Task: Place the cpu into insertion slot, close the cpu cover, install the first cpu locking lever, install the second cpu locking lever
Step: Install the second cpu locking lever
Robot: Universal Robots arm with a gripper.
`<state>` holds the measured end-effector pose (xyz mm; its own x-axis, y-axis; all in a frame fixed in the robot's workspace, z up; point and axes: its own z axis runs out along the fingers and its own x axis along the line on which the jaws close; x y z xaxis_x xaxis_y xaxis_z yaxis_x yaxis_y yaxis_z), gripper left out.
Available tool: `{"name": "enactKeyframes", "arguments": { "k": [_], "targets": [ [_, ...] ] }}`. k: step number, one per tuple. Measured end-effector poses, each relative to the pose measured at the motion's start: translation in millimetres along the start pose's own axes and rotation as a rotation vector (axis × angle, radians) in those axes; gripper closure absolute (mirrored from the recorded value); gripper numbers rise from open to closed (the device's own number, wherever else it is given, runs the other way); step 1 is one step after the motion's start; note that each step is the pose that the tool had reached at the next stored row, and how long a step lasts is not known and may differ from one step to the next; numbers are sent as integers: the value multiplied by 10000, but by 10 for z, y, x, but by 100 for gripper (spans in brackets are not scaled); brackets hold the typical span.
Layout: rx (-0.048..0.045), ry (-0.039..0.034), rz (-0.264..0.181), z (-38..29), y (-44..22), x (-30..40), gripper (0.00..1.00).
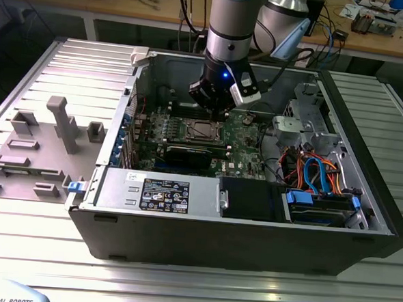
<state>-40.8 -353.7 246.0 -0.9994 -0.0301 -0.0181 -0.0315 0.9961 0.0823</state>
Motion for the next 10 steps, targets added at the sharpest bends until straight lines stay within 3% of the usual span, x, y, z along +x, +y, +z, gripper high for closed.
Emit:
{"name": "enactKeyframes", "arguments": {
  "k": [10],
  "targets": [
    [-1, 0, 0, 0, -5, 0, 89]
  ]
}}
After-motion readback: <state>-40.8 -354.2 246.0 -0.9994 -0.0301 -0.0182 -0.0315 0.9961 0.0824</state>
